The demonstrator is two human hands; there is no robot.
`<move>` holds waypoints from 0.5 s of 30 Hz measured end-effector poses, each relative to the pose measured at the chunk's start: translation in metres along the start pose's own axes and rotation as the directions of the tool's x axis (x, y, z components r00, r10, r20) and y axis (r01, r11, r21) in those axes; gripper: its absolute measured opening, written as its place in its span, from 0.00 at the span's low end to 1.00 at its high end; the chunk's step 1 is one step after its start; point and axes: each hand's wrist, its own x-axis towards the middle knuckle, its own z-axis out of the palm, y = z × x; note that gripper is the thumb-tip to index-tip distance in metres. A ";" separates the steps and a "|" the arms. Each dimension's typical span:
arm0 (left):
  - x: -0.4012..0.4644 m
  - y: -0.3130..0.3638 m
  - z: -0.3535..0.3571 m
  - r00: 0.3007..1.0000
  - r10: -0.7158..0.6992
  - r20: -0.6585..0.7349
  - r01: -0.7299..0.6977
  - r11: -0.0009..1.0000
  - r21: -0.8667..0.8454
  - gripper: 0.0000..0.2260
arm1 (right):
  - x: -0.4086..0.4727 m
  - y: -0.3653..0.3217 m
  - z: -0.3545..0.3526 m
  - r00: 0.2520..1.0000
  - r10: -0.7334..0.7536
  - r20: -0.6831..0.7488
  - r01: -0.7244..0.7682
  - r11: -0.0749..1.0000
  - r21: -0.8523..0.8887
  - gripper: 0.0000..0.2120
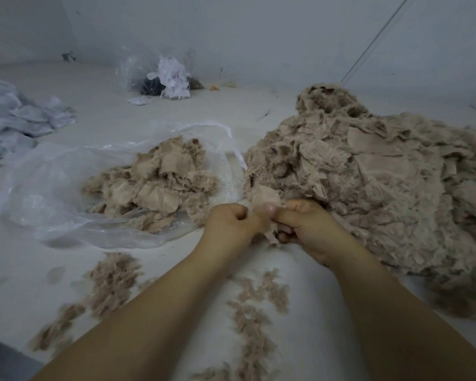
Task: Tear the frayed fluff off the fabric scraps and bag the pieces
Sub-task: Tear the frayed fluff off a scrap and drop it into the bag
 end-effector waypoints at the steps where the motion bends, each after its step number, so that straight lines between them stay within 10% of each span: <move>1: -0.002 0.000 0.001 0.998 0.006 0.064 -0.006 1.000 0.008 0.18 | 0.000 0.000 0.000 1.000 0.001 -0.014 -0.001 1.000 0.011 0.21; 8: 0.000 0.003 -0.012 0.970 -0.072 0.233 0.054 0.995 0.083 0.19 | 0.000 -0.001 0.002 0.996 0.033 -0.078 -0.028 0.998 0.057 0.13; 13: -0.009 0.009 -0.034 0.704 -0.173 0.689 -0.058 0.953 0.298 0.04 | 0.003 0.001 0.002 0.993 0.029 -0.113 -0.020 0.997 0.079 0.13; 15: -0.008 0.010 -0.037 0.720 -0.184 0.669 -0.001 0.964 0.266 0.10 | 0.003 0.003 0.000 0.996 0.014 -0.092 -0.008 0.998 0.058 0.16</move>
